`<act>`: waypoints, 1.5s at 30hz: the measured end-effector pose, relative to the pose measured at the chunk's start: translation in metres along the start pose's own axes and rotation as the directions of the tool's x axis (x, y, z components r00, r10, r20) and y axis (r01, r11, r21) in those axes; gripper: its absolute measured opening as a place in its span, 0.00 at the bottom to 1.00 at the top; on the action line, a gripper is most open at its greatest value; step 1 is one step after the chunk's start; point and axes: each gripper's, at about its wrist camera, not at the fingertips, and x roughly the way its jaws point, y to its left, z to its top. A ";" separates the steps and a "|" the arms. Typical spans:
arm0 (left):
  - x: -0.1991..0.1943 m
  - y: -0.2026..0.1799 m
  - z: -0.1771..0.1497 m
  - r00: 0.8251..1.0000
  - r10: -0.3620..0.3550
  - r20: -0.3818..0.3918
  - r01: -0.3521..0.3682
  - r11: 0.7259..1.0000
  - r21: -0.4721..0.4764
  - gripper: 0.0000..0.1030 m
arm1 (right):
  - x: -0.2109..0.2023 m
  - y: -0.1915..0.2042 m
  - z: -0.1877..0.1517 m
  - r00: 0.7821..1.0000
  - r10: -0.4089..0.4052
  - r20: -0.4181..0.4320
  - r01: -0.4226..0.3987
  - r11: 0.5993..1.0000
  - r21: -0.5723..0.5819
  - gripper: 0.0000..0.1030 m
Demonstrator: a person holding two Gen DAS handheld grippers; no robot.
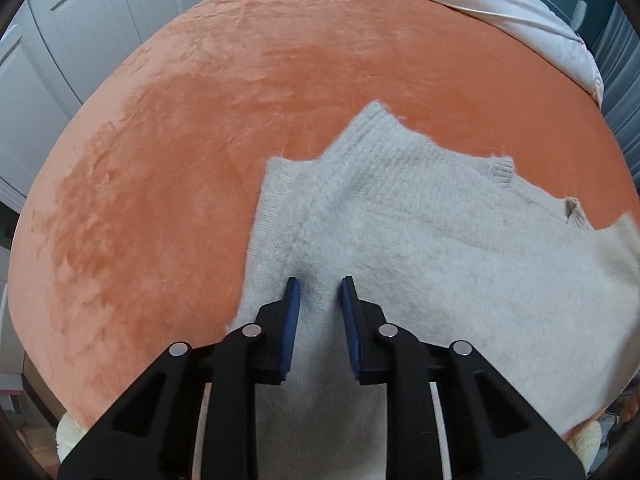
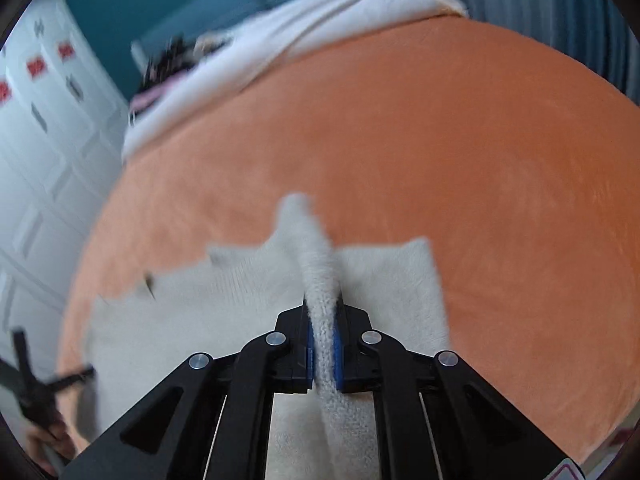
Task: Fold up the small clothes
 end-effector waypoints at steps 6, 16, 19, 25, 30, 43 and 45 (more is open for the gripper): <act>0.008 -0.003 0.001 1.000 0.028 0.007 -0.028 1.000 0.014 0.21 | 0.051 -0.045 -0.021 0.983 -0.116 -0.146 0.122 0.992 0.033 0.07; -0.044 0.028 -0.062 0.997 -0.037 0.062 0.042 0.994 -0.097 0.52 | -0.022 0.080 -0.056 0.992 0.061 -0.113 -0.082 0.978 -0.191 0.17; -0.050 0.036 -0.083 0.998 -0.030 0.054 0.036 0.993 -0.115 0.56 | 0.006 0.131 -0.096 0.974 0.077 -0.215 -0.144 0.938 -0.315 0.17; -0.055 0.070 -0.096 0.993 -0.106 0.045 0.114 0.960 -0.255 0.73 | 0.036 0.160 -0.125 0.966 -0.042 -0.257 -0.062 0.920 -0.387 0.18; -0.027 0.096 -0.100 0.974 -0.220 0.047 0.217 0.864 -0.455 0.78 | 0.004 0.174 -0.119 0.969 0.049 -0.243 -0.140 0.916 -0.375 0.18; -0.123 0.010 -0.050 0.894 -0.369 0.253 0.425 0.877 -0.225 0.14 | 0.016 0.139 -0.131 0.939 0.124 -0.320 -0.205 0.951 -0.232 0.23; -0.166 -0.039 -0.041 0.847 -0.440 0.297 0.478 0.876 -0.065 0.07 | 0.004 0.124 -0.129 0.937 0.173 -0.304 -0.233 0.957 -0.174 0.23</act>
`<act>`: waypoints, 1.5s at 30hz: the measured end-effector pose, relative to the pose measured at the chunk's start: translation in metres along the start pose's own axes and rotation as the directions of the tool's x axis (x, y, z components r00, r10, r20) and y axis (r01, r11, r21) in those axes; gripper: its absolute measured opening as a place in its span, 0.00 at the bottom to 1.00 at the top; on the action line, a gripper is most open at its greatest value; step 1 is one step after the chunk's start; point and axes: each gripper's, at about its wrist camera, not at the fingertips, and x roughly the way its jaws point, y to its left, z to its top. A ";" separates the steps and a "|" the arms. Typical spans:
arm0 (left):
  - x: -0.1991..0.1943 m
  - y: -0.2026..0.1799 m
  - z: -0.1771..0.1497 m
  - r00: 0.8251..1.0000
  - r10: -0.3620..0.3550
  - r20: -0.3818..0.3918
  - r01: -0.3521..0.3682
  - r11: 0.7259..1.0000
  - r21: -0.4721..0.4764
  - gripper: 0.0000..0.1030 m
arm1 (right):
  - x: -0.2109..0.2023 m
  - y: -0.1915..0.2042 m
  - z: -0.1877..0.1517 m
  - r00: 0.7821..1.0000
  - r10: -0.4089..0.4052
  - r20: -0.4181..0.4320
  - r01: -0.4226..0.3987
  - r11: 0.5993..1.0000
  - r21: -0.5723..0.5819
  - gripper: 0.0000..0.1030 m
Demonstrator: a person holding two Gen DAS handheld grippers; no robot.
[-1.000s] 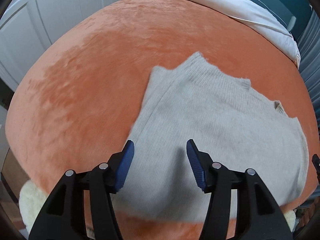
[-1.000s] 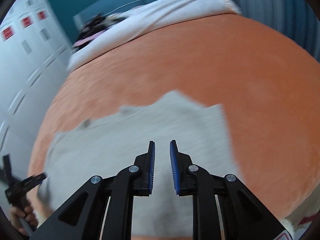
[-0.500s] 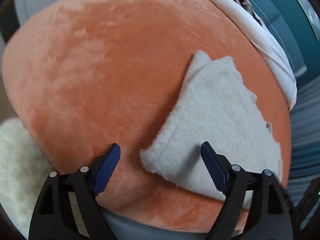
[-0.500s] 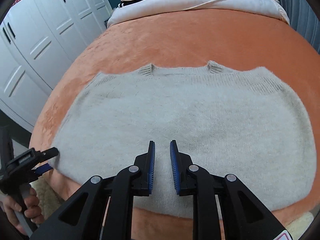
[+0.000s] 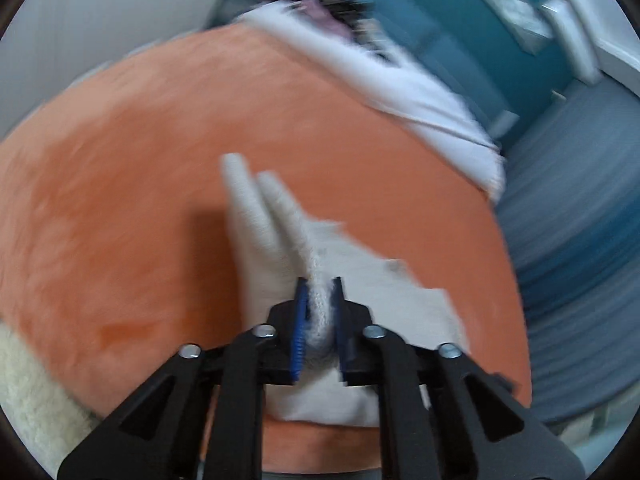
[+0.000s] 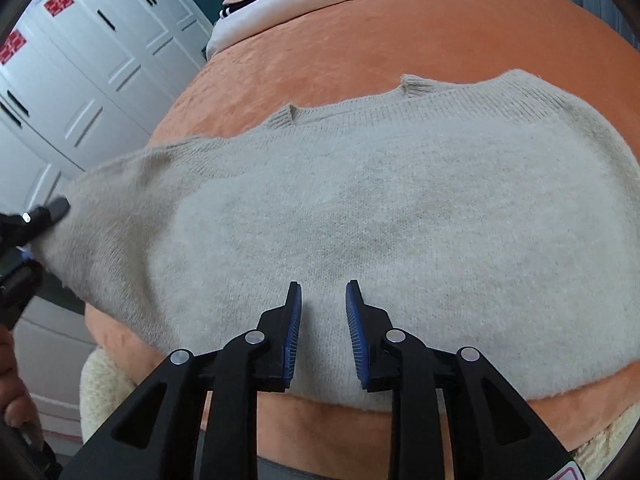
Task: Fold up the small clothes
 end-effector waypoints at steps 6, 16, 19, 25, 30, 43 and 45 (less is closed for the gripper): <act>0.039 -0.149 -0.031 0.989 -0.106 -0.100 0.132 0.945 0.298 0.00 | -0.054 -0.054 -0.021 0.996 0.007 0.086 -0.016 0.993 0.113 0.32; 0.058 -0.039 -0.078 0.961 0.244 -0.132 -0.226 0.964 0.141 0.65 | -0.109 -0.126 -0.057 0.972 -0.192 0.134 0.172 0.974 0.148 0.43; 0.050 0.027 -0.068 0.918 0.380 -0.111 -0.379 0.925 0.029 0.66 | -0.110 -0.128 -0.058 0.950 -0.277 0.142 0.258 0.957 0.133 0.43; 0.056 0.124 -0.060 0.802 0.566 -0.191 -0.588 0.804 -0.086 0.69 | -0.116 -0.150 -0.037 0.938 -0.308 0.160 0.263 0.931 0.252 0.51; 0.033 0.128 -0.055 0.833 0.529 -0.159 -0.551 0.818 -0.163 0.67 | -0.114 -0.152 -0.011 0.920 -0.369 0.134 0.338 0.918 0.206 0.58; 0.123 0.090 0.002 0.875 0.457 -0.160 -0.459 0.888 0.021 0.79 | -0.072 -0.127 0.059 0.883 -0.460 0.094 0.458 0.888 0.044 0.61; 0.133 0.094 0.003 0.872 0.455 -0.180 -0.459 0.888 0.023 0.72 | -0.060 -0.128 0.068 0.877 -0.475 0.073 0.474 0.880 0.029 0.61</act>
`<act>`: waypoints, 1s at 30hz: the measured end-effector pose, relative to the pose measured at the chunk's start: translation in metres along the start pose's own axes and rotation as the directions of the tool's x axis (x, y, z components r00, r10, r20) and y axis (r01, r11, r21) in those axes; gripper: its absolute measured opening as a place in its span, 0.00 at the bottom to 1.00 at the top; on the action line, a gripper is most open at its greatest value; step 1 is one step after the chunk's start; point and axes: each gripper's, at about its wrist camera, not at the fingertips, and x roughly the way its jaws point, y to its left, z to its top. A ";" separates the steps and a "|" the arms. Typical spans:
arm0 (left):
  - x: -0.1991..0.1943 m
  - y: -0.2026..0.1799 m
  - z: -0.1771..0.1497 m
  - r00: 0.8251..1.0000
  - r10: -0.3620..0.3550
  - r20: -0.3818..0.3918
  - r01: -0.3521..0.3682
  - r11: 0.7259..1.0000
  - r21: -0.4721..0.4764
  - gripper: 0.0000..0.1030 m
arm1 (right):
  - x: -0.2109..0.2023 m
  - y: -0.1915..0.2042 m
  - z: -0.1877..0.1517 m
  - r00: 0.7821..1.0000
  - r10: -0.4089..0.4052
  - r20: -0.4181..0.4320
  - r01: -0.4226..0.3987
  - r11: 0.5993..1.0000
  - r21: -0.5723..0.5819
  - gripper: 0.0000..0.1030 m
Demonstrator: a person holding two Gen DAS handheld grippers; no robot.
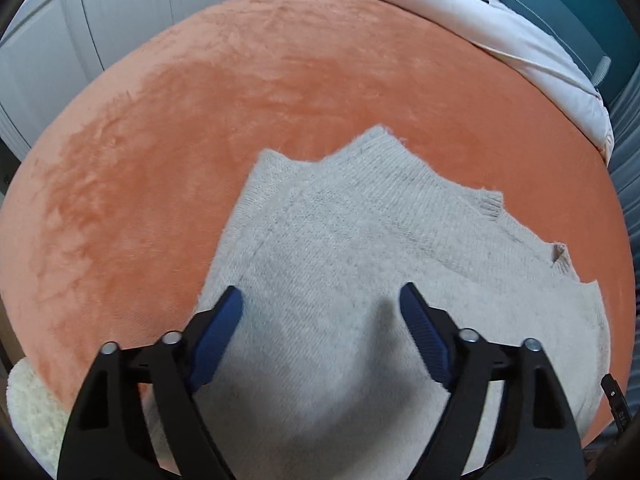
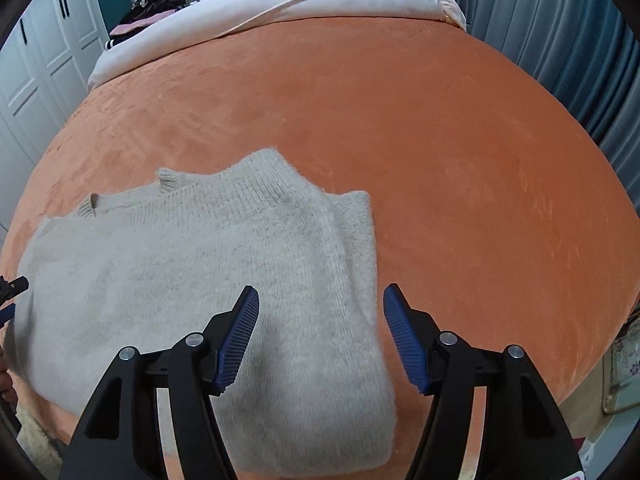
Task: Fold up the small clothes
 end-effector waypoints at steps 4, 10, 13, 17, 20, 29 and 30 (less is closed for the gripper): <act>0.005 0.002 0.001 1.000 0.007 0.003 -0.007 1.000 0.009 0.58 | 0.018 0.008 0.010 1.000 -0.009 -0.024 0.009 1.000 -0.018 0.61; 0.008 0.004 0.005 1.000 0.011 -0.008 -0.011 1.000 0.013 0.53 | 0.037 0.019 0.019 0.999 -0.016 -0.047 0.014 0.999 -0.030 0.61; 0.010 0.001 0.003 1.000 0.026 0.002 -0.026 0.999 0.032 0.54 | 0.043 0.022 0.018 0.998 -0.015 -0.058 0.013 0.999 -0.032 0.61; 0.013 -0.003 0.001 0.999 0.045 0.012 -0.046 0.998 0.047 0.56 | 0.047 0.022 0.019 0.998 -0.014 -0.065 0.012 0.999 -0.033 0.62; 0.015 -0.004 0.001 0.998 0.055 0.013 -0.055 0.997 0.052 0.56 | 0.049 0.022 0.018 0.998 -0.008 -0.066 0.006 1.000 -0.029 0.63; -0.014 0.003 0.009 0.999 -0.023 0.049 0.024 0.999 -0.021 0.07 | 0.034 0.018 0.024 0.997 0.071 -0.017 -0.071 0.997 -0.006 0.06; -0.024 0.003 0.012 0.997 -0.041 0.069 0.043 0.999 -0.027 0.07 | 0.017 0.014 0.030 0.990 0.140 0.033 -0.140 0.990 0.024 0.06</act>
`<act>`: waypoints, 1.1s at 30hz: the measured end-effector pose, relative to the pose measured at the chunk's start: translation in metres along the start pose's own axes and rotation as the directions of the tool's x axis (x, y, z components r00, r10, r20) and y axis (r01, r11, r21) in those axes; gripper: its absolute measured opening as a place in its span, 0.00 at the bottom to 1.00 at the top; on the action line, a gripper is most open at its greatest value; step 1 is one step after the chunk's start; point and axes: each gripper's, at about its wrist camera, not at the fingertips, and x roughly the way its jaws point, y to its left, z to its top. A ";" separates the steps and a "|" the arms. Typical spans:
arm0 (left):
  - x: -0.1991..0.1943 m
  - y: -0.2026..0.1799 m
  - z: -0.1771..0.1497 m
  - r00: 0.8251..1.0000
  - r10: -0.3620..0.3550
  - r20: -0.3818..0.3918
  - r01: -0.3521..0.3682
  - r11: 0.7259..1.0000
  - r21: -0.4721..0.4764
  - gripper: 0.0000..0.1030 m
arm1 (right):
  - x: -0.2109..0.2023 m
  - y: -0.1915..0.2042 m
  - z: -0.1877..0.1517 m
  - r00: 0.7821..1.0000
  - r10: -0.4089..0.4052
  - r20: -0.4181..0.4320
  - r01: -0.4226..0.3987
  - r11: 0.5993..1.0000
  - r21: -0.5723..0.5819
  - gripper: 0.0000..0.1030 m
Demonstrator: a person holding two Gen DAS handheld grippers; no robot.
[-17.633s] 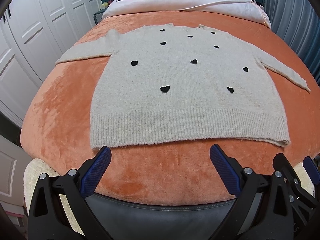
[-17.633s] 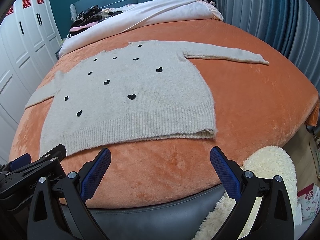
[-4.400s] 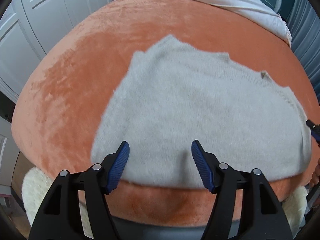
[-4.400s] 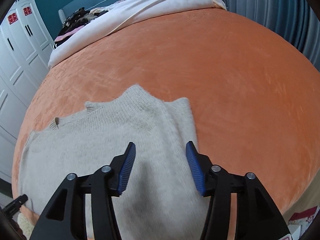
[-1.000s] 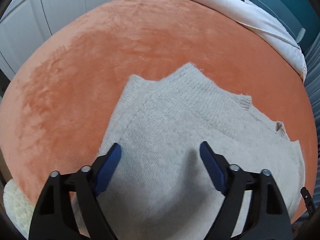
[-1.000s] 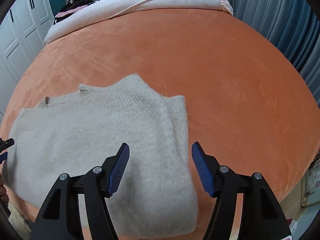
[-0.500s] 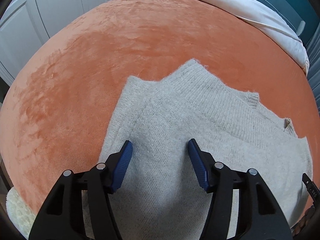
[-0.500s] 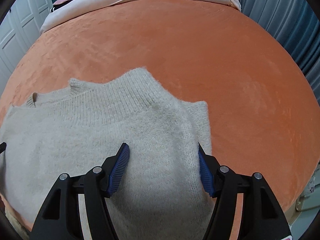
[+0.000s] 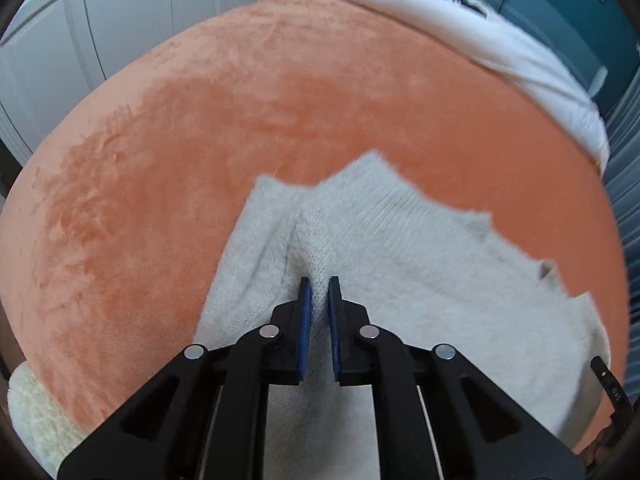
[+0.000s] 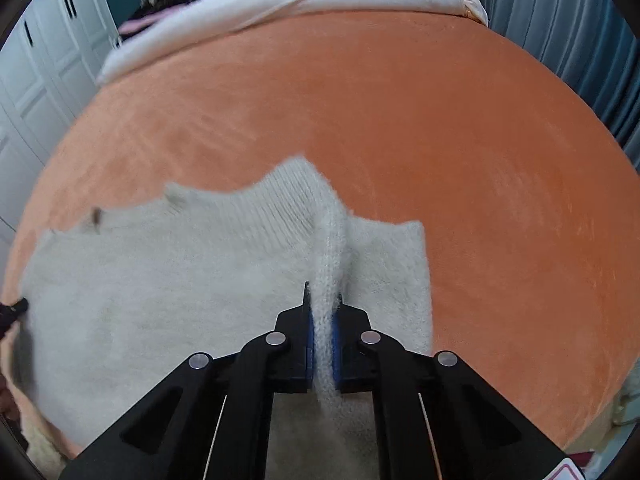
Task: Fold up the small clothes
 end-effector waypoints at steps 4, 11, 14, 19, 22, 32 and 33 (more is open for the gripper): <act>-0.025 -0.005 0.018 0.998 -0.014 0.068 0.013 1.000 0.009 0.04 | -0.060 -0.005 0.022 0.981 0.101 0.168 -0.110 0.993 0.046 0.06; 0.046 0.009 -0.002 0.990 0.133 -0.054 -0.130 0.990 0.045 0.07 | 0.058 -0.045 -0.008 0.994 0.015 -0.113 0.004 0.985 0.172 0.08; 0.026 0.008 -0.008 0.993 0.114 -0.037 -0.111 0.992 0.067 0.17 | 0.034 -0.038 -0.004 0.994 0.016 -0.105 0.005 0.981 0.196 0.29; 0.007 0.019 -0.028 0.994 0.100 -0.036 -0.098 0.994 0.052 0.22 | 0.004 -0.012 -0.005 0.994 -0.091 -0.052 0.095 0.993 0.075 0.31; -0.005 0.024 -0.042 0.994 0.101 -0.036 -0.099 0.994 0.055 0.23 | -0.010 0.002 -0.008 0.996 -0.066 -0.060 0.070 0.995 0.065 0.31; -0.025 0.035 -0.065 0.995 0.096 -0.036 -0.094 0.994 0.056 0.27 | -0.041 0.030 -0.031 0.996 -0.054 -0.065 0.053 0.999 -0.009 0.31; -0.026 0.036 -0.066 0.995 0.096 -0.036 -0.094 0.994 0.054 0.27 | -0.041 0.031 -0.035 0.996 -0.054 -0.071 0.053 0.999 -0.011 0.31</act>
